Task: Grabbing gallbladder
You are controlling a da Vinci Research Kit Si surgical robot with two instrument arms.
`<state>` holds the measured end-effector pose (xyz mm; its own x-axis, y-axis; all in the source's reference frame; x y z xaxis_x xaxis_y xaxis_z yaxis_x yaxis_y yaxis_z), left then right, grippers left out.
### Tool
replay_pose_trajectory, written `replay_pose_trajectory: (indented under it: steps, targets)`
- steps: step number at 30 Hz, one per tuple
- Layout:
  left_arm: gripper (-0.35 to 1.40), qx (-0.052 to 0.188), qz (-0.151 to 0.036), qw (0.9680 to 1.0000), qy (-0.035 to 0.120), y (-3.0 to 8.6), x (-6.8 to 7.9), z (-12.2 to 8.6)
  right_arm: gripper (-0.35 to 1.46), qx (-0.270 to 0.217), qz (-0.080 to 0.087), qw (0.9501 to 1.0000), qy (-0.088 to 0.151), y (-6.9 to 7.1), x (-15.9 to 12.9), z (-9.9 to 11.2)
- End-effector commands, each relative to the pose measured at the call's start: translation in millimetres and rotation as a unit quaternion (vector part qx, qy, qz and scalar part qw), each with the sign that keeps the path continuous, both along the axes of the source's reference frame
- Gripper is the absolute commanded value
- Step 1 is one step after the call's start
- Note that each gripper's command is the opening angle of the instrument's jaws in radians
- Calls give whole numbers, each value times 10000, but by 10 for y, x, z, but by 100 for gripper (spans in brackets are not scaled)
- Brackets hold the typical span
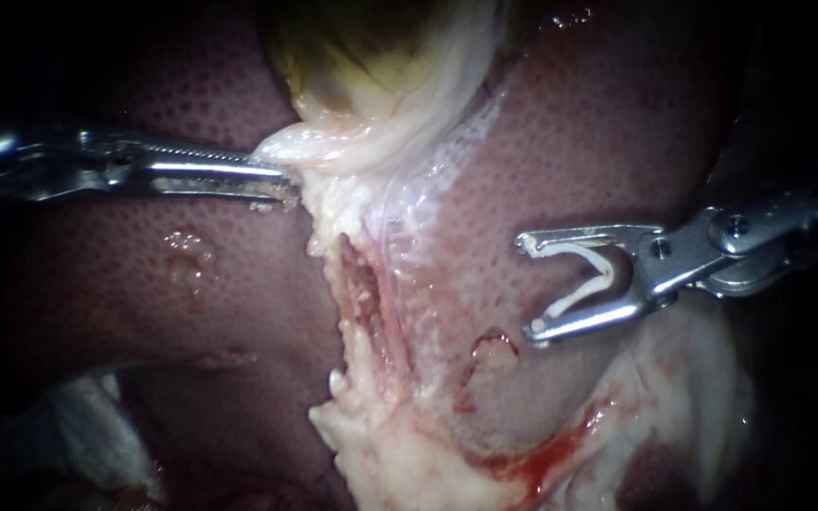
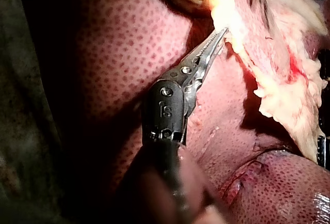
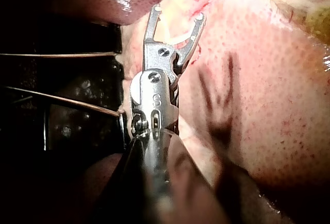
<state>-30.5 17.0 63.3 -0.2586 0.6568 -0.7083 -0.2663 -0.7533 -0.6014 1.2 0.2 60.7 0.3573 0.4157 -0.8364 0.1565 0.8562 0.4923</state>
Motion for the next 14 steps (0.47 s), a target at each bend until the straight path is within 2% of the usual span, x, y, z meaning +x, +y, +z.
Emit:
replay_pose_trajectory:
  steps: [1, 14]
  targets:
    - [-35, -5, -2, 10000, -1, -1, -1, 1, 60, 1, -1, 10000, 1, 0, 0, 0]
    - [-35, -19, -11, 10000, 11, -5, -3, 3, 60, -2, -2, 10000, 1, -1, 0, 0]
